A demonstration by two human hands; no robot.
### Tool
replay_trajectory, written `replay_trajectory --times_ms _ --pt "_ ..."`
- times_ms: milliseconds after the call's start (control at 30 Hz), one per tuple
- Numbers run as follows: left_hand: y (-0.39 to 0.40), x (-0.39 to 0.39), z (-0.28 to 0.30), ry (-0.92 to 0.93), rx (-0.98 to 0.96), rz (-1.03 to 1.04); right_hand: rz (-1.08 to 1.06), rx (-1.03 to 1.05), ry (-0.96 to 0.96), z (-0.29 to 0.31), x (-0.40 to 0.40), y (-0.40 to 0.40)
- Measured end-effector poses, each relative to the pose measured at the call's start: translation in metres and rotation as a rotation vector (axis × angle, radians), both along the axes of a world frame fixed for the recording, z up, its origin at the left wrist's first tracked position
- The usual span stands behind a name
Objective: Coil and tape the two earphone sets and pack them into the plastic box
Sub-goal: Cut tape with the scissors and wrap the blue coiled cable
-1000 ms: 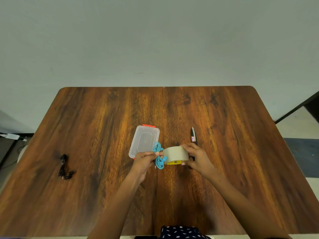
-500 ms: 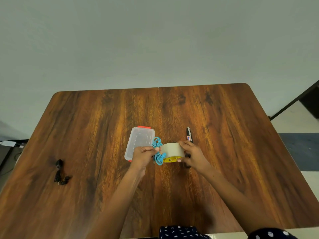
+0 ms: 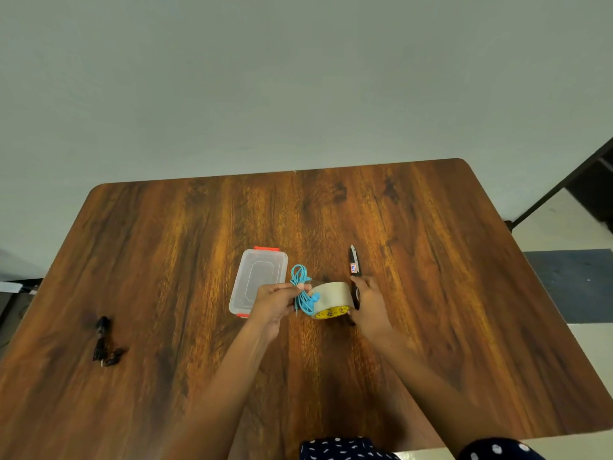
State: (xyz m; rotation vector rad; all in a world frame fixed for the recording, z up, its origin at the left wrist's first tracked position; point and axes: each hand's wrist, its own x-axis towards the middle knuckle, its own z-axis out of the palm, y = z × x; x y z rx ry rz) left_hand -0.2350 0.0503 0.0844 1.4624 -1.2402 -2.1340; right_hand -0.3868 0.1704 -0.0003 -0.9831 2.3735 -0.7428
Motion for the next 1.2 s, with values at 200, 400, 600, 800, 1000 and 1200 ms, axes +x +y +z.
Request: replay_trajectory --times_ms 200,400,600,800,1000,1200 --pt "0.004 0.001 -0.004 0.014 0.033 0.023 -0.172 0.234 0.071 -0.012 0.008 0.004" --pt "0.005 0.008 -0.007 0.061 0.012 0.039 -0.160 0.314 0.117 -0.019 0.007 -0.006" --pt "0.008 0.020 -0.009 0.109 0.004 0.043 -0.077 0.393 0.166 -0.017 0.009 -0.005" --pt "0.005 0.033 -0.014 0.110 0.014 0.064 -0.155 0.350 0.080 -0.012 0.007 0.004" --pt "0.008 0.046 -0.023 0.148 0.036 0.133 -0.200 0.014 -0.276 0.002 -0.010 0.022" --pt "0.008 0.060 -0.030 0.176 0.071 0.142 -0.190 -0.220 -0.696 0.040 0.014 0.043"
